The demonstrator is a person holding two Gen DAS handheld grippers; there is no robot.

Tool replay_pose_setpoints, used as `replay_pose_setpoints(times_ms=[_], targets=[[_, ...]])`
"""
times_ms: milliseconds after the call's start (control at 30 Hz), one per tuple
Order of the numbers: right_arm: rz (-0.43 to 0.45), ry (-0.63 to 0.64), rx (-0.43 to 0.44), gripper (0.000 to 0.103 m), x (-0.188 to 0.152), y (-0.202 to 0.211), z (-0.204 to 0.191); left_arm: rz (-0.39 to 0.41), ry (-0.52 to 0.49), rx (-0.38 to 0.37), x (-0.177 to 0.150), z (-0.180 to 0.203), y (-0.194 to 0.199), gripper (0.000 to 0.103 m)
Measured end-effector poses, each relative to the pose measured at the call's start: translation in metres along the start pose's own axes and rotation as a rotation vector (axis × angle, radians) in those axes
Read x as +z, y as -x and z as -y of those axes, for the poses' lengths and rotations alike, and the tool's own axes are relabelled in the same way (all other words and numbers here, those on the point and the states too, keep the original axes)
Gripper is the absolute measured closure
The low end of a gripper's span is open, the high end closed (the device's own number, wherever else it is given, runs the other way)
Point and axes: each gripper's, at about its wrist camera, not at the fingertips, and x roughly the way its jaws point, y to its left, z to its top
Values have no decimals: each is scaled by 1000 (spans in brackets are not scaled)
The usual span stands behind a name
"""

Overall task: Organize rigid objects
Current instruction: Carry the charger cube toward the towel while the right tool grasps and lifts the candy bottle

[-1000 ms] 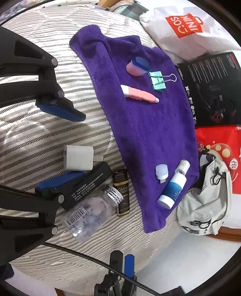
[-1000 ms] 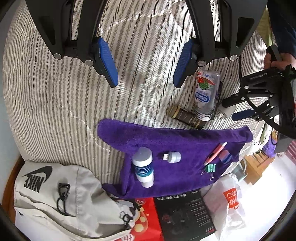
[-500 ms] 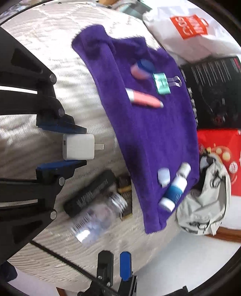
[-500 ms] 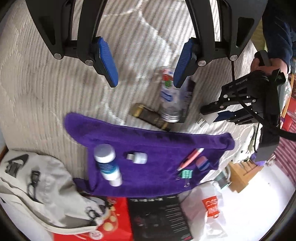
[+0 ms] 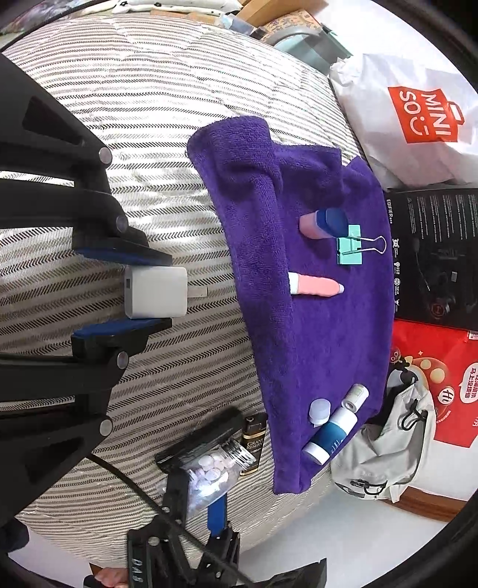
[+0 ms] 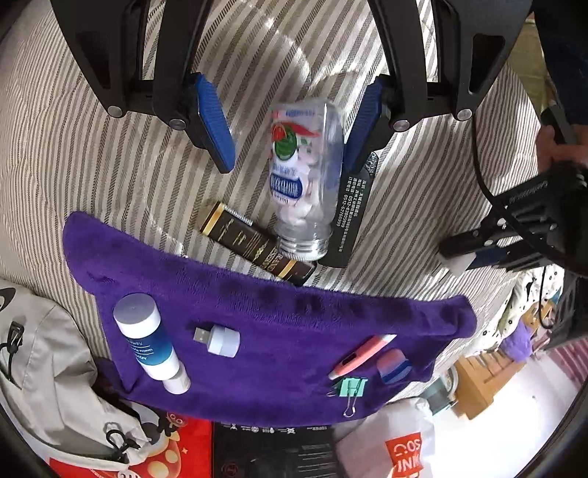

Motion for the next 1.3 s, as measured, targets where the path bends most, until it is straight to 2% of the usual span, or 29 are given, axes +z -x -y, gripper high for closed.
replay_pose_setpoints(times_ms=[133, 167, 200, 233, 333, 433, 533, 600, 733, 900, 1033, 1167, 1300], targets=[[24, 42, 5, 47, 0, -1, -4, 3, 0, 2, 0, 1, -1, 78], [24, 46, 5, 57, -2, 0, -3, 6, -2, 3, 0, 1, -1, 78], [23, 52, -12, 62, -3, 0, -2, 6, -3, 4, 0, 1, -1, 78], [27, 54, -28, 62, -5, 2, 0, 7, -3, 4, 0, 1, -1, 78], [18, 0, -3, 62, -13, 9, 20, 11, 7, -7, -1, 0, 0, 78], [-6, -10, -69, 62, -25, 15, 33, 10, 11, -12, -1, -2, 1, 78], [-3, -50, -52, 62, -36, 21, 48, 9, 3, 1, 0, 1, 0, 78], [1, -50, -58, 61, -36, 21, 48, 11, 1, 11, 1, 3, 0, 78], [8, 18, -124, 58, -34, 17, 36, 13, -15, 38, 2, 7, -3, 78], [22, 33, -128, 59, -36, 18, 36, 31, -22, 55, 2, 10, -3, 78], [28, 23, -108, 61, -36, 20, 39, 26, -12, 39, 3, 8, -3, 78], [25, -40, -3, 62, -38, 26, 53, 40, 37, 3, 2, -1, 3, 78], [37, -50, 22, 62, -42, 33, 56, 54, 70, -25, 2, -8, 12, 78]])
